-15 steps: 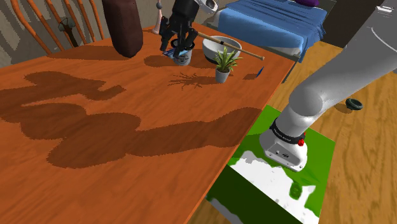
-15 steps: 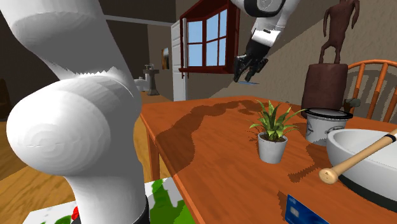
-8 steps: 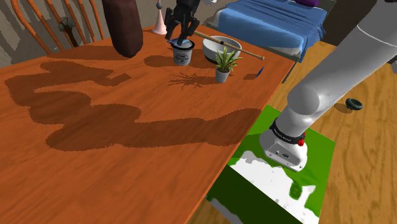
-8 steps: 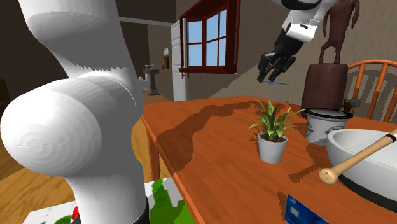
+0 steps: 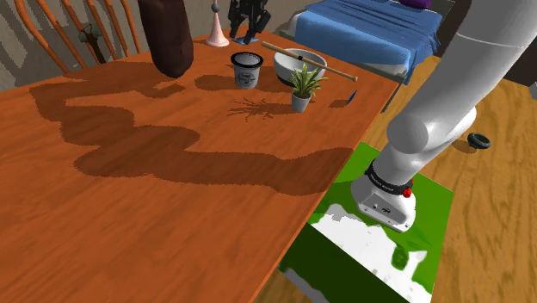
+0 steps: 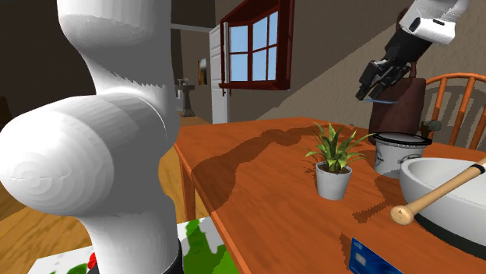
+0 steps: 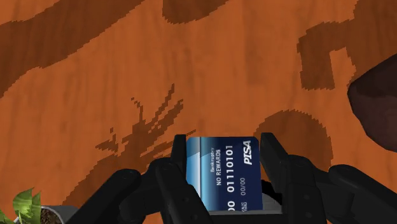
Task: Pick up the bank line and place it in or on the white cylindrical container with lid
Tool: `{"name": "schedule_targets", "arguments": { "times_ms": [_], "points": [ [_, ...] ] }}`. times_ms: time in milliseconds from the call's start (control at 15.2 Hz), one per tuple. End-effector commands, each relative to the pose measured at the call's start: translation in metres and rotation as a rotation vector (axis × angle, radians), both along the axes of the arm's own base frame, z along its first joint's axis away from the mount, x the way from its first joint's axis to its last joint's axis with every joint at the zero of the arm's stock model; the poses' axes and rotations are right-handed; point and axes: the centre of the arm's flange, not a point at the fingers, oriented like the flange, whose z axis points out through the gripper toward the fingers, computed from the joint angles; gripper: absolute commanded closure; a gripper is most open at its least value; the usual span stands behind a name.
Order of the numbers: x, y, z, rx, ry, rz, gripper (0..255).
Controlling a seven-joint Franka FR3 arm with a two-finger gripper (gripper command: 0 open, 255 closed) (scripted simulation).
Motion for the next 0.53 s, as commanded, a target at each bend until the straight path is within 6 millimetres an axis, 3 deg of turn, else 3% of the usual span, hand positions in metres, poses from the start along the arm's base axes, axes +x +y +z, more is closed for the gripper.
{"name": "schedule_targets", "arguments": {
  "times_ms": [0, 198, 462],
  "points": [
    [0.015, -0.021, 0.0, -0.001, 0.0, 0.0, 255],
    [0.037, -0.05, 0.002, -0.001, 0.0, 0.0, 255],
    [0.037, -0.05, -0.019, -0.001, 0.0, 0.0, 255]
  ]
}}
